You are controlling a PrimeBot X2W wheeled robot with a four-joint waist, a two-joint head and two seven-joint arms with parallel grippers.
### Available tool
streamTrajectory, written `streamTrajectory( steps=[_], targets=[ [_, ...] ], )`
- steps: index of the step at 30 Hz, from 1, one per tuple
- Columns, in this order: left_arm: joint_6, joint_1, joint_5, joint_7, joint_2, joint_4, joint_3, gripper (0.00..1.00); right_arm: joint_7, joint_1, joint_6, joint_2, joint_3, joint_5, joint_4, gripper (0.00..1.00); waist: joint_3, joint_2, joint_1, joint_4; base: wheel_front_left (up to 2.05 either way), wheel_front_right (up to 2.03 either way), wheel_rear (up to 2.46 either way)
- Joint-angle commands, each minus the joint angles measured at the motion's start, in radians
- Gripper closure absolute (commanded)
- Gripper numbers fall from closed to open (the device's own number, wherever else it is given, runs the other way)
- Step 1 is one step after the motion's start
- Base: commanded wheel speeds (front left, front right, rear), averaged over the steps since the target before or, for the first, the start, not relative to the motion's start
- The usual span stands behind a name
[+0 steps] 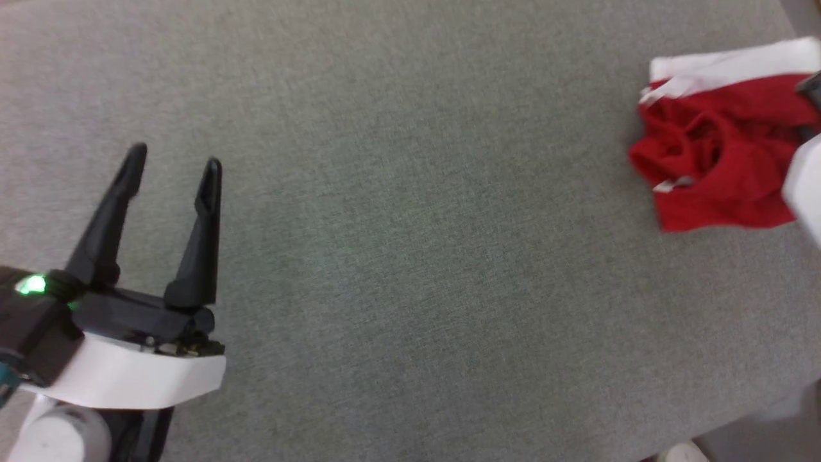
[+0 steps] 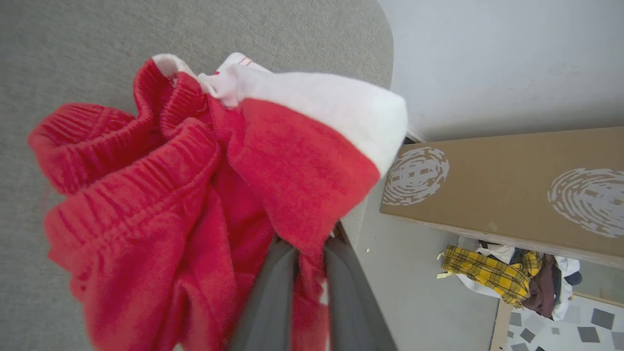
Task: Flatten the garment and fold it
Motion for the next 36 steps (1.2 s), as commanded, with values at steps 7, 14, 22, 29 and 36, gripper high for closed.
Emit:
streamTrajectory(
  steps=[7, 14, 22, 29, 36],
  targets=[
    [0.002, -0.069, 0.029, 0.034, 0.040, -0.072, 0.016, 0.00, -0.103, -0.081, -0.002, -0.029, -0.046, -0.077, 0.083, 1.00, 0.138, 0.0000, -0.0001, -0.029, 0.00, 0.00, 0.00],
    [0.002, -0.092, 0.038, 0.050, 0.061, -0.103, 0.026, 0.00, -0.133, -0.114, -0.002, -0.018, -0.072, -0.110, 0.143, 1.00, 0.191, 0.0000, -0.0001, -0.027, 0.00, 0.00, 0.00],
    [0.008, -0.090, 0.040, 0.056, 0.071, -0.118, 0.035, 0.00, -0.146, -0.131, -0.002, 0.021, -0.092, -0.138, 0.196, 1.00, 0.215, 0.0000, -0.0001, -0.032, 0.00, 0.00, 0.00],
    [0.008, -0.094, 0.038, 0.050, 0.074, -0.114, 0.037, 0.00, -0.155, -0.141, -0.002, 0.054, -0.107, -0.170, 0.215, 0.00, 0.214, 0.0000, -0.0001, -0.039, 0.00, 0.00, 0.00],
    [0.012, -0.085, 0.035, 0.018, 0.060, -0.083, 0.034, 0.00, -0.167, -0.148, -0.002, 0.065, -0.102, -0.180, 0.219, 0.00, 0.155, 0.0000, -0.0001, -0.044, 0.00, 0.00, 0.00]
  ],
)
